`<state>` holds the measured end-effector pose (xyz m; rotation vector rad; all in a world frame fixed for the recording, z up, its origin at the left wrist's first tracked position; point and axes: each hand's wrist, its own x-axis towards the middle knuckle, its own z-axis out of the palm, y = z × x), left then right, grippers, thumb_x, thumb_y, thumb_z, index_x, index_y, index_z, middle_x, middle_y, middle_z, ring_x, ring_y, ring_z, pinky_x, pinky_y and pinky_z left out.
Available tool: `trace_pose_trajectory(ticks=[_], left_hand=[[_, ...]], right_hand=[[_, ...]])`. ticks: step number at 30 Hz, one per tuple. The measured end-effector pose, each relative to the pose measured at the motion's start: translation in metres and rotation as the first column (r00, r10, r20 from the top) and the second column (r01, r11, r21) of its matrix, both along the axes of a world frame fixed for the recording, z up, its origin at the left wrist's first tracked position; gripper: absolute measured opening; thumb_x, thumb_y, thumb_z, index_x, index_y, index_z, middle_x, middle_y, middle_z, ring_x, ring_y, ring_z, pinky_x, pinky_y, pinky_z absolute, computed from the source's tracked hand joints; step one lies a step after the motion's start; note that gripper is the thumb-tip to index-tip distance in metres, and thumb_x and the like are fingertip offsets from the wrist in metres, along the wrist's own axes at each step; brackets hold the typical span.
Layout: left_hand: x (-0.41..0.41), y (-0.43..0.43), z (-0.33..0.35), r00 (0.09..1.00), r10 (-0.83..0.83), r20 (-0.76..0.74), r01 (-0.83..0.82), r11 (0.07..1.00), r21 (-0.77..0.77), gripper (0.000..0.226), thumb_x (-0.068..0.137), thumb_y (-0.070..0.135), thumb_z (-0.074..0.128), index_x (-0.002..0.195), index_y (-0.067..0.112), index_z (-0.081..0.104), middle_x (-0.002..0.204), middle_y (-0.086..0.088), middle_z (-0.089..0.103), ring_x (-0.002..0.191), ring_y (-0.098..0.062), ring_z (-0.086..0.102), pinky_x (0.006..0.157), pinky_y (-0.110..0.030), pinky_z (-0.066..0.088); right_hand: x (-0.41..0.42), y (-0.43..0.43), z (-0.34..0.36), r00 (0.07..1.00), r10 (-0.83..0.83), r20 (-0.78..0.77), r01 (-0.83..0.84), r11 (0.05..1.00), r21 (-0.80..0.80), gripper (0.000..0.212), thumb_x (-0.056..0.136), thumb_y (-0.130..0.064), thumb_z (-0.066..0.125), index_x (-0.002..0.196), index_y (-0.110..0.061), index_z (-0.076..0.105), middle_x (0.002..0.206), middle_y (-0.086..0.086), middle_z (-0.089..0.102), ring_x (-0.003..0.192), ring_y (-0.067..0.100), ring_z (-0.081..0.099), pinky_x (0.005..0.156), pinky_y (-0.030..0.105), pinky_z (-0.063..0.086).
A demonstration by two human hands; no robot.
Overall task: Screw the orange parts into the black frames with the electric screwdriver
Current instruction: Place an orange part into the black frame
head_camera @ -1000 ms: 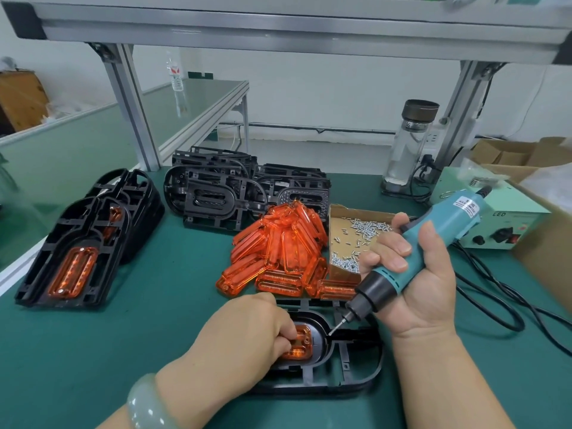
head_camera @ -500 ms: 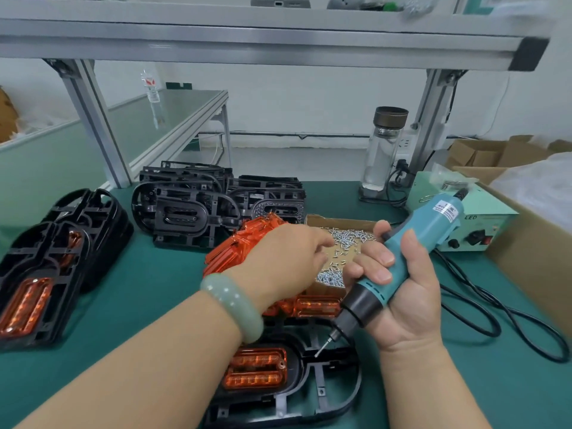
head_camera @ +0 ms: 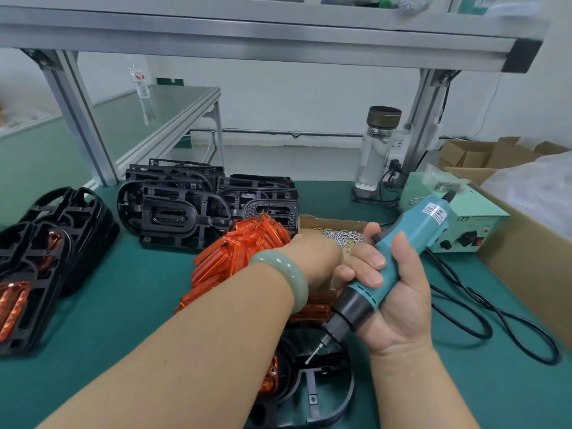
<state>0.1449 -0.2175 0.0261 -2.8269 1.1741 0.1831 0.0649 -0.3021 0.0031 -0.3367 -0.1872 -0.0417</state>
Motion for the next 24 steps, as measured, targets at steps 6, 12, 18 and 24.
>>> trace_pose_trajectory(ticks=[6, 12, 18, 24], left_hand=[[0.002, -0.007, -0.001, 0.997, 0.070, -0.012, -0.070, 0.997, -0.022, 0.035, 0.089, 0.006, 0.044, 0.056, 0.013, 0.035, 0.061, -0.001, 0.039, 0.079, -0.028, 0.053, 0.075, -0.036, 0.045], [0.006, -0.004, -0.013, 0.995, 0.100, 0.024, -0.096, 0.987, -0.126, 0.022, 0.085, 0.011, 0.048, 0.065, 0.018, 0.042, 0.068, 0.002, 0.043, 0.077, -0.026, 0.052, 0.067, -0.033, 0.043], [0.005, 0.004, -0.010, 0.996, 0.077, -0.046, -0.087, 0.960, -0.265, 0.011, 0.081, 0.022, 0.056, 0.071, 0.025, 0.052, 0.070, 0.002, 0.052, 0.073, -0.022, 0.050, 0.072, -0.030, 0.047], [-0.001, 0.009, -0.005, 0.978, 0.166, -0.123, -0.204, 0.868, -0.453, 0.017, 0.077, 0.013, 0.059, 0.070, 0.024, 0.048, 0.075, 0.006, 0.052, 0.078, -0.016, 0.048, 0.069, -0.024, 0.035]], right_hand=[[0.000, 0.001, -0.001, 1.000, 0.000, 0.005, 0.000, 1.000, 0.013, 0.060, 0.049, -0.023, 0.095, 0.096, -0.014, 0.058, 0.056, -0.006, 0.043, 0.039, 0.005, 0.044, 0.049, 0.024, 0.050], [0.000, 0.001, -0.002, 1.000, 0.008, 0.010, -0.008, 1.000, 0.015, 0.058, 0.049, -0.023, 0.095, 0.095, -0.015, 0.059, 0.056, -0.006, 0.044, 0.040, 0.005, 0.045, 0.050, 0.024, 0.050], [0.000, 0.000, -0.002, 1.000, 0.017, 0.009, -0.017, 1.000, 0.012, 0.058, 0.049, -0.024, 0.095, 0.095, -0.015, 0.059, 0.057, -0.006, 0.044, 0.040, 0.005, 0.045, 0.051, 0.024, 0.050], [-0.001, 0.002, -0.002, 1.000, 0.012, 0.012, -0.012, 1.000, 0.022, 0.058, 0.050, -0.022, 0.095, 0.095, -0.014, 0.059, 0.056, -0.005, 0.045, 0.040, 0.005, 0.046, 0.050, 0.025, 0.051]])
